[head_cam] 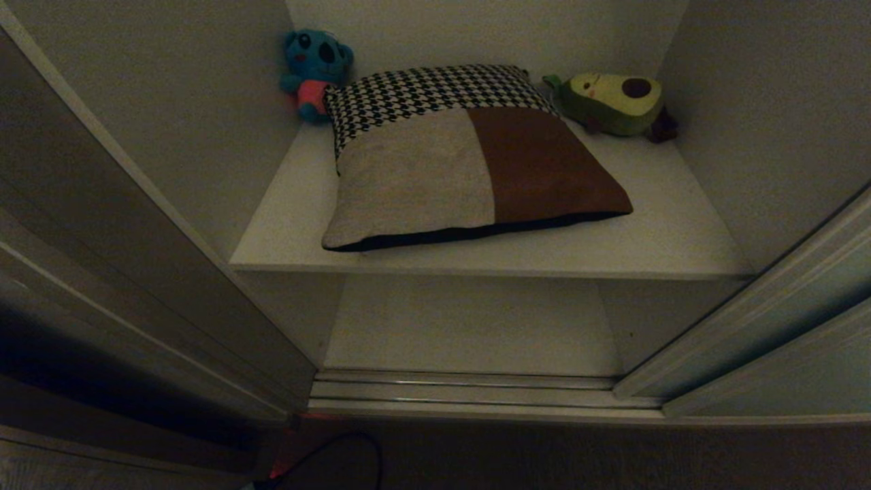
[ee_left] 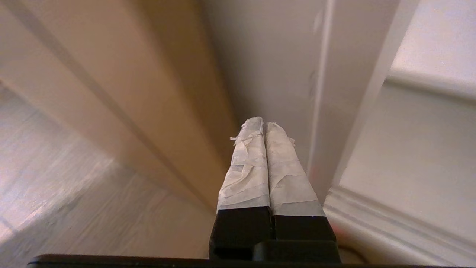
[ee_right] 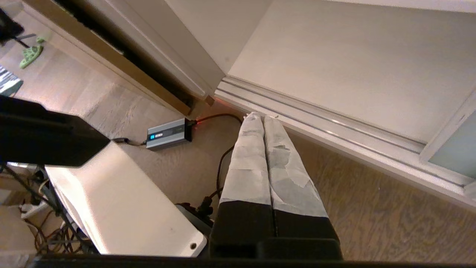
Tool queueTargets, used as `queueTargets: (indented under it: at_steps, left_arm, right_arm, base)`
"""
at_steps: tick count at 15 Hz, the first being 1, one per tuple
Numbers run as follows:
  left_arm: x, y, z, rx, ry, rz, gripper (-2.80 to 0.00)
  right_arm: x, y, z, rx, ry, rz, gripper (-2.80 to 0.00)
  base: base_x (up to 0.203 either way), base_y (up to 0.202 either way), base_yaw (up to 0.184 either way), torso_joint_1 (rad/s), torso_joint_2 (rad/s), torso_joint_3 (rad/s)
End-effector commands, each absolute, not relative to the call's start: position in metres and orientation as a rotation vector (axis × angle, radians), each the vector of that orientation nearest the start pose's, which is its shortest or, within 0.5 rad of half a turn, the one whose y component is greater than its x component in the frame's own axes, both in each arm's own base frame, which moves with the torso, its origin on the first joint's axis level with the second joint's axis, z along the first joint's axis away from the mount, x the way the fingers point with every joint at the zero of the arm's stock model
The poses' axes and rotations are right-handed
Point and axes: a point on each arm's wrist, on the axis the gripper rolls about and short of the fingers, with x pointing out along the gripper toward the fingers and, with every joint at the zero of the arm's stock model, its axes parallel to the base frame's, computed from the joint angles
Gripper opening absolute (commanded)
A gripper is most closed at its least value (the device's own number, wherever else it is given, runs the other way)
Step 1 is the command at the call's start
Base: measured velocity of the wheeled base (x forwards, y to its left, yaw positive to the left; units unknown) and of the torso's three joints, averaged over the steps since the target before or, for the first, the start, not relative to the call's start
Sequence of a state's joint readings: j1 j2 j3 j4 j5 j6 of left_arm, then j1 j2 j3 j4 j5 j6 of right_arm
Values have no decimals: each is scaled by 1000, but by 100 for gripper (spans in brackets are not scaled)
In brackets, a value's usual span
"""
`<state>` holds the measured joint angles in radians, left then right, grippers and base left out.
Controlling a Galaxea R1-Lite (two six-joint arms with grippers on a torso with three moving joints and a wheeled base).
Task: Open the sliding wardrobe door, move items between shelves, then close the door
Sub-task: Close the door
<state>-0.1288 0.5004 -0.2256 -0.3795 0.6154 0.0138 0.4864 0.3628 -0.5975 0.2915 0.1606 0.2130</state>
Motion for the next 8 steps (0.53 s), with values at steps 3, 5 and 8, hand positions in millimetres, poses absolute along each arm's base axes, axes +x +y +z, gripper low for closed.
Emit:
queueTargets:
  at_steps: [3,5,8]
  left_arm:
    - [-9,13,146,-20,-98,509,-280]
    - [-5,11,116,13,-14,436,-280]
    - [-6,3,97,9,38,59,-280]
  right_arm:
    - [-28,-11,209,195,118,647,-280]
    - [-29,-11,207,195,116,647,-280]
    - [-29,-11,205,194,126,656,-280]
  base:
    - [0,0,0,0,0,0]
    - [0,0,0,0,0,0]
    - [0,0,0,0,0,0]
